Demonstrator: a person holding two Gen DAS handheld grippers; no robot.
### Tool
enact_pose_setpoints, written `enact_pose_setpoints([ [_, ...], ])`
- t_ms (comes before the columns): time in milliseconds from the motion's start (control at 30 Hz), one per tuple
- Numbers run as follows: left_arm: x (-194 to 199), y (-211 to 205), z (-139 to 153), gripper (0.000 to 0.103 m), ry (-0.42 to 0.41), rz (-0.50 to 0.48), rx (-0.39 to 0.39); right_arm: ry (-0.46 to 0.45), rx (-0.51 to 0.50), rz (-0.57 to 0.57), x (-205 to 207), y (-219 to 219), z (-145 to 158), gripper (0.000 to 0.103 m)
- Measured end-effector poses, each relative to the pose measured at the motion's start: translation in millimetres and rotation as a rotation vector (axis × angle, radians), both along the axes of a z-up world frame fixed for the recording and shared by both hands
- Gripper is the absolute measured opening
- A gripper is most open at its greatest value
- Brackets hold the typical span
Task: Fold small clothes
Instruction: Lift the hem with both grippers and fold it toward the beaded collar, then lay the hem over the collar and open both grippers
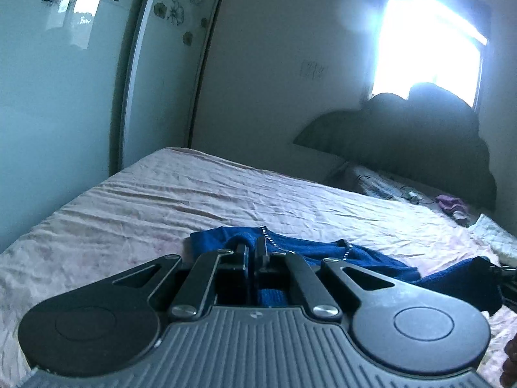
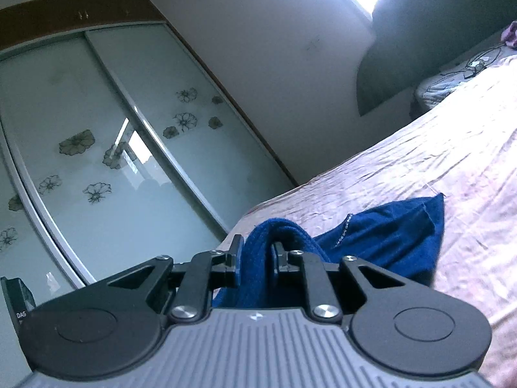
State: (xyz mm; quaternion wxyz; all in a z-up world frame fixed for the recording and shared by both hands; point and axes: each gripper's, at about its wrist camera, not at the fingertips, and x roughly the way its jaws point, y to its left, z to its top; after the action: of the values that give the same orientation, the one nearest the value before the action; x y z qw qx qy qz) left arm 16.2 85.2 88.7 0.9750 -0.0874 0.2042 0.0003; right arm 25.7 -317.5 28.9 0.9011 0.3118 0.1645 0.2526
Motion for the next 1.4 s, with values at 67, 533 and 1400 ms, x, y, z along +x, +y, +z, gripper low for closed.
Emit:
enact_pose_setpoints([
  [67,13.8,1.4,-3.1,0.002,0.014,0.006,0.005,0.010,-0.014,-0.002,10.8,3.1,-2.3,0.017],
  [533,150.9,27.7,-43.3,0.002,0.238,0.083,-0.008,0.150,-0.005,-0.031,124.0,8.9,-43.0,0.017],
  [1400,241.2,62.8,-90.8,0.040,0.410,0.177,-0.201,0.365,0.369,-0.044,221.3,-22.9,-110.4,0.080],
])
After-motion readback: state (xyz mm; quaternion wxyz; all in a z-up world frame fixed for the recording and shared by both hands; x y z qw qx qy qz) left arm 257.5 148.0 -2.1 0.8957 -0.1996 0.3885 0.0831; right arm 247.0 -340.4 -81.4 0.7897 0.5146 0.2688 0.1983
